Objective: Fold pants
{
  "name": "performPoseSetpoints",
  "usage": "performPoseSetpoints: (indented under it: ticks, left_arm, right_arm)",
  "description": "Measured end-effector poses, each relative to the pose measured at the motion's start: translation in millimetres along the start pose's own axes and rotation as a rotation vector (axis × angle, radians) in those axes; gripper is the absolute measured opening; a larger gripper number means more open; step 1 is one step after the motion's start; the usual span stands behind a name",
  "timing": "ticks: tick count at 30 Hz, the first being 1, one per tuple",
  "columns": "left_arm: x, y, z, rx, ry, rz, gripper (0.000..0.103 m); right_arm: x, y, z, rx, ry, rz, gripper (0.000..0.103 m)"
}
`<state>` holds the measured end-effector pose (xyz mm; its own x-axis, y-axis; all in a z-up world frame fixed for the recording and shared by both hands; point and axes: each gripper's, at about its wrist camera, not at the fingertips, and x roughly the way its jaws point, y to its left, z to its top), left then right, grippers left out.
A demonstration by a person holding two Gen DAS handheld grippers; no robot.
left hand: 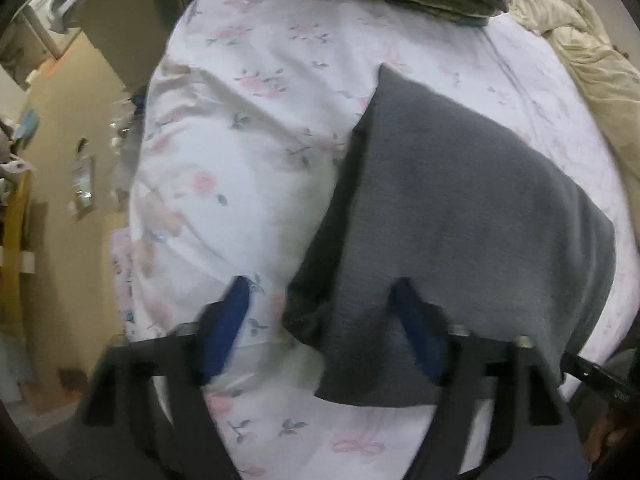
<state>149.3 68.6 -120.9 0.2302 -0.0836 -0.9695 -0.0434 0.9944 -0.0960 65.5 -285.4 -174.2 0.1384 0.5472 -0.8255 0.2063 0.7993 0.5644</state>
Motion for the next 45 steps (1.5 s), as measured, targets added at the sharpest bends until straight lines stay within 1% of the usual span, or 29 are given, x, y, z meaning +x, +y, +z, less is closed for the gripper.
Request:
performPoseSetpoints:
  ticks: [1,3,4,5,6,7,11,12,13,14,15,16,17,20,23,24,26,28,30,31,32,33,34,36,38,40,41,43,45]
  left_arm:
    - [0,-2,0,0.008,0.006,-0.021,0.074]
    - [3,-6,-2,0.034,0.021,-0.054,0.075]
    - [5,-9,-2,0.047,0.03,-0.061,0.076]
    - [10,-11,-2,0.06,0.036,-0.058,0.077]
    - [16,-13,-2,0.067,0.046,-0.052,0.078]
    - [19,-13,-1,0.067,0.05,-0.05,0.082]
    - [35,-13,7,0.036,0.079,-0.116,0.085]
    - [38,-12,7,0.03,0.088,-0.148,0.078]
    - [41,-11,7,0.024,0.098,-0.182,0.063]
    - [43,-11,6,0.017,0.119,-0.226,0.057]
    - [42,-13,5,0.019,0.137,-0.246,0.043]
    - [40,-17,4,0.041,0.154,-0.251,0.028]
    - [36,-23,4,0.082,0.147,-0.243,0.023]
    - [14,-29,0,0.125,0.072,-0.255,0.018]
    - [-33,-31,-7,0.137,-0.063,-0.325,0.018]
    - [-50,-34,-12,0.157,-0.098,-0.345,0.018]
    - [-61,-37,-24,0.166,-0.091,-0.353,0.018]
    - [-43,-34,-42,0.114,0.006,-0.378,0.018]
    - [-18,-33,-54,0.078,0.079,-0.32,0.022]
    - [-7,-34,-59,0.075,0.113,-0.27,0.03]
    - [5,-36,-63,0.088,0.147,-0.224,0.035]
    - [13,-36,-65,0.118,0.16,-0.174,0.049]
    - [15,-37,-64,0.135,0.153,-0.134,0.062]
    - [11,-35,-62,0.149,0.126,-0.097,0.065]
    - [0,-29,-60,0.122,0.101,-0.07,0.072]
    - [-16,-17,-59,0.075,0.056,-0.036,0.076]
    - [-25,-10,-58,0.045,0.02,-0.034,0.076]
    - [-42,6,-61,-0.03,-0.044,-0.056,0.076]
    - [-46,12,-66,-0.064,-0.039,-0.139,0.073]
  right_arm:
    - [1,-8,2,0.05,0.006,0.024,0.023]
    - [-8,-18,4,0.11,-0.017,0.087,0.05]
    - [-17,-21,6,0.129,-0.065,0.128,0.079]
    - [-25,-25,7,0.146,-0.112,0.149,0.103]
    - [-33,-29,9,0.17,-0.171,0.161,0.103]
    - [-33,-32,14,0.18,-0.185,0.159,0.103]
    - [7,-34,39,0.194,-0.114,0.194,0.103]
    - [22,-32,43,0.189,-0.076,0.208,0.103]
    - [34,-28,46,0.18,-0.043,0.222,0.103]
    - [38,-24,46,0.164,-0.028,0.233,0.102]
    - [44,-15,46,0.11,-0.037,0.212,0.097]
    - [43,-5,45,0.049,-0.053,0.192,0.07]
    - [40,2,41,0.012,-0.067,0.169,0.055]
    - [15,29,36,-0.11,-0.132,0.104,0.033]
    - [-14,46,41,-0.201,-0.164,0.099,0.024]
    - [-21,50,47,-0.232,-0.164,0.101,0.024]
    - [-31,57,55,-0.308,-0.135,0.094,0.024]
    - [-31,61,62,-0.382,-0.104,0.072,0.023]
    - [-10,61,69,-0.397,-0.023,0.025,0.025]
    - [6,49,69,-0.389,0.058,-0.014,0.031]
    - [19,35,67,-0.358,0.122,-0.064,0.047]
    - [31,23,62,-0.31,0.163,-0.106,0.056]
    - [36,12,57,-0.262,0.197,-0.11,0.069]
    - [31,-1,48,-0.164,0.223,-0.058,0.072]
    - [16,0,42,-0.166,0.187,-0.072,0.074]
    - [-12,7,37,-0.195,0.065,-0.084,0.074]
    - [-35,10,34,-0.189,-0.04,-0.063,0.074]
    - [-66,9,28,-0.168,-0.163,-0.031,0.074]
    - [-75,3,19,-0.143,-0.201,-0.04,0.074]
